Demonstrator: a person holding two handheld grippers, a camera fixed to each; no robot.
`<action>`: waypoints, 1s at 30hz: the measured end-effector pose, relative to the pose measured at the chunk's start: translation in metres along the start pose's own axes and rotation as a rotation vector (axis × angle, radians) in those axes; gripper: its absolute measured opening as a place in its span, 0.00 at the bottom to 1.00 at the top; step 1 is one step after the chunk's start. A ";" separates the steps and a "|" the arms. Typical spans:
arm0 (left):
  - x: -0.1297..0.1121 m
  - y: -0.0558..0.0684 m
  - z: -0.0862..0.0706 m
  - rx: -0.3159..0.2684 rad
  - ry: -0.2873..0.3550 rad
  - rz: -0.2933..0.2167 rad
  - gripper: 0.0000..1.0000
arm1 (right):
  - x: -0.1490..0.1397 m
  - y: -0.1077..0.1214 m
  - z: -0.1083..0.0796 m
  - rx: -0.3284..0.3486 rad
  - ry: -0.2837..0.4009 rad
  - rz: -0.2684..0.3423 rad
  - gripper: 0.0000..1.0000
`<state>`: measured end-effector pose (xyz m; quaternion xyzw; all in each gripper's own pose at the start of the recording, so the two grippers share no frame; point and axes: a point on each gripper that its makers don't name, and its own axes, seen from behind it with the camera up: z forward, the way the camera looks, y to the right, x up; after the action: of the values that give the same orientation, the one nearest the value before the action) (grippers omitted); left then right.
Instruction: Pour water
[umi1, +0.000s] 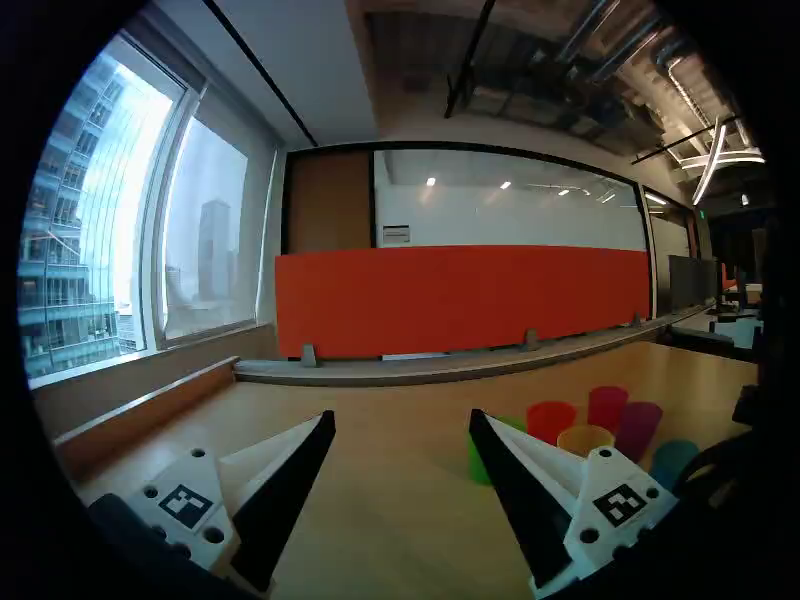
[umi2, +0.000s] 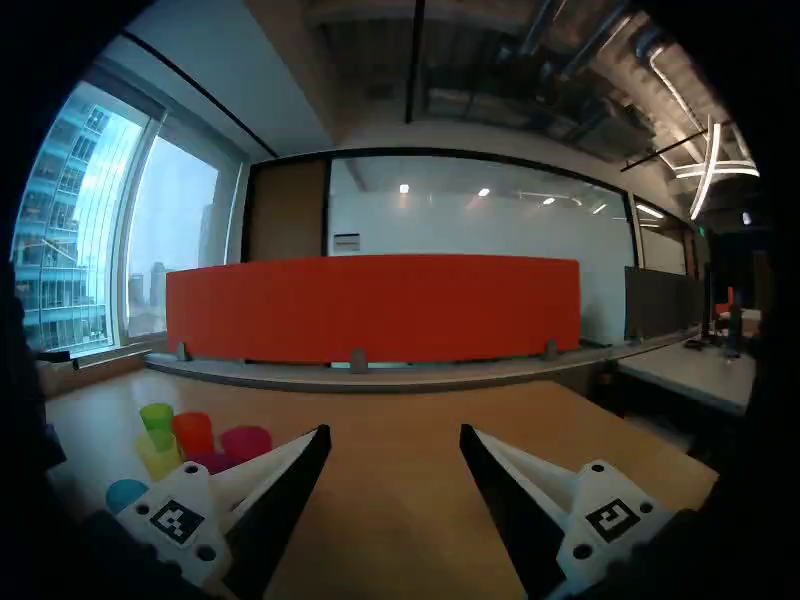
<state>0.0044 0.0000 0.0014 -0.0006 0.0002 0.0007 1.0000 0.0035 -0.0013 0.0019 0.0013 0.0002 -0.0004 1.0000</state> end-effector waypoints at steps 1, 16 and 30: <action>0.006 0.000 0.002 -0.002 0.001 0.002 1.00 | 0.005 -0.002 0.003 0.004 0.001 -0.001 1.00; 0.097 -0.007 0.032 -0.062 -0.010 -0.021 1.00 | 0.097 -0.036 0.017 0.122 -0.003 -0.032 1.00; 0.163 0.002 0.045 -0.151 -0.019 -0.033 1.00 | 0.156 -0.053 0.023 0.165 -0.005 -0.068 1.00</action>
<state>0.1674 0.0028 0.0461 -0.0758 -0.0093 -0.0160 0.9969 0.1592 -0.0547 0.0245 0.0838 -0.0021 -0.0346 0.9959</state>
